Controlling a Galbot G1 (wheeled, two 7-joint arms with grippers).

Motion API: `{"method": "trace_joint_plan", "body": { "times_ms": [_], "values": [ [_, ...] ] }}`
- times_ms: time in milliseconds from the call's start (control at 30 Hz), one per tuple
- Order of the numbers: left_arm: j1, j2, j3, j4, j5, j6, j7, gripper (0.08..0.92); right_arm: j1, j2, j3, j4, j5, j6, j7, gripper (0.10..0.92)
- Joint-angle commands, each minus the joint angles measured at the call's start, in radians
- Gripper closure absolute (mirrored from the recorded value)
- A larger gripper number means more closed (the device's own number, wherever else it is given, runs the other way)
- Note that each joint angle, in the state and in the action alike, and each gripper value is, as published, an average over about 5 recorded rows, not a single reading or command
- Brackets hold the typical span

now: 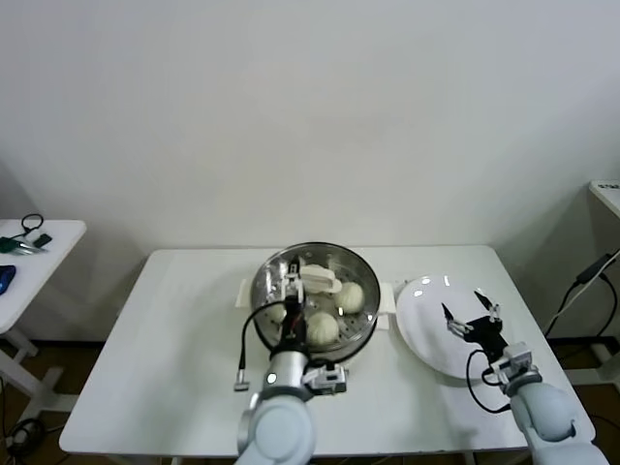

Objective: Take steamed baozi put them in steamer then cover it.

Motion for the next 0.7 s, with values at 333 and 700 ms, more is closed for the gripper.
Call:
{"method": "trace_joint_plan", "body": {
  "times_ms": [333, 700],
  "values": [
    [0.241, 0.210, -0.347, -0.237, -0.617, -0.233, -0.297, 0.177, -0.003, -0.001, -0.006, 0.035, 0.014, -0.039, 0.001, 0.203],
    [0.424, 0.104, -0.801, -0.194, -1.214, -0.597, -0.403, 0.177, -0.019, 0.007, 0.006, 0.062, 0.022, -0.027, -0.006, 0.203]
  ]
}}
